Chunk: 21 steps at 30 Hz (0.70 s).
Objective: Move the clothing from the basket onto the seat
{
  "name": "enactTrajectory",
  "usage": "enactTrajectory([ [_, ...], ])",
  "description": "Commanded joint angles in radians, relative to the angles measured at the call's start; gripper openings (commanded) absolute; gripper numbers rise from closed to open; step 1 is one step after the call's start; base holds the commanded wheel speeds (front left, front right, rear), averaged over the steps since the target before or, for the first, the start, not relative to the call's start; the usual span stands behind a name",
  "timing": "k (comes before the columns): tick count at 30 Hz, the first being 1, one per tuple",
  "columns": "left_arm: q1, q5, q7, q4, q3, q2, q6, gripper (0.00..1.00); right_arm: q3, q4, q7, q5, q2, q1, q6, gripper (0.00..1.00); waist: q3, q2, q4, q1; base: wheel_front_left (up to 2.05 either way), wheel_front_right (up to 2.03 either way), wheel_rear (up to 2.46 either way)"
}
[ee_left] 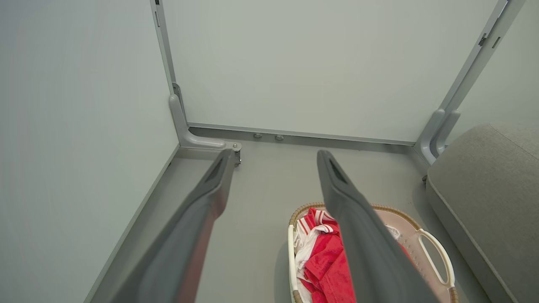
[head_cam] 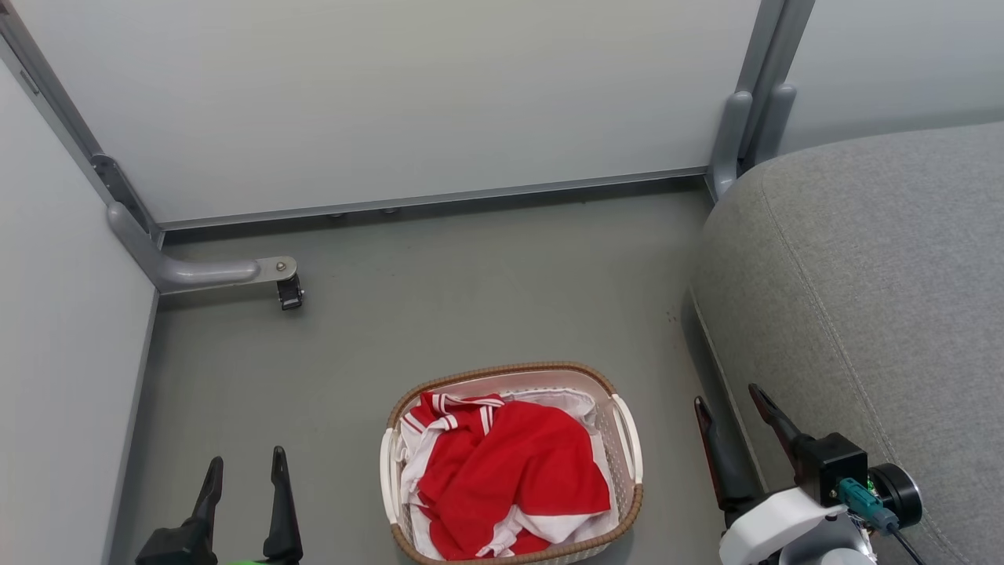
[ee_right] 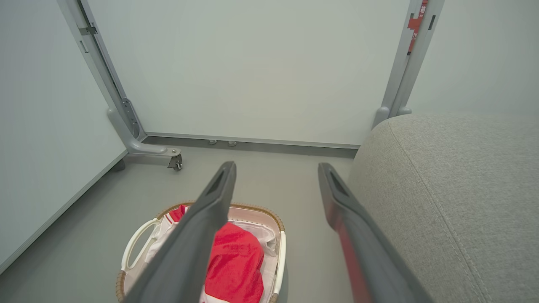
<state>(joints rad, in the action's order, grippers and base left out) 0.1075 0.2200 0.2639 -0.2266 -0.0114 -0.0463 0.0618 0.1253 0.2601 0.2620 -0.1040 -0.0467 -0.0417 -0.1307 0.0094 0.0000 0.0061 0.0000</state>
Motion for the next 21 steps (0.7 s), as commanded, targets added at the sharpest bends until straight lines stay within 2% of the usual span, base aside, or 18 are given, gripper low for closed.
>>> enactTrajectory([
  [1, 0.010, -0.008, 0.001, -0.001, 0.001, -0.007, -0.004, 1.00, 0.000, 0.003, 0.005, 0.002, -0.006, 0.004, 0.000, 1.00, 0.000, 0.0000, 0.000, 0.0000, 0.00, 0.00, 0.00],
  [21, 0.010, -0.011, 0.001, -0.004, -0.002, -0.007, -0.001, 1.00, -0.007, -0.010, 0.005, -0.002, -0.007, 0.005, 0.000, 1.00, 0.005, 0.0000, -0.002, 0.0000, 0.00, 0.00, 0.00],
])
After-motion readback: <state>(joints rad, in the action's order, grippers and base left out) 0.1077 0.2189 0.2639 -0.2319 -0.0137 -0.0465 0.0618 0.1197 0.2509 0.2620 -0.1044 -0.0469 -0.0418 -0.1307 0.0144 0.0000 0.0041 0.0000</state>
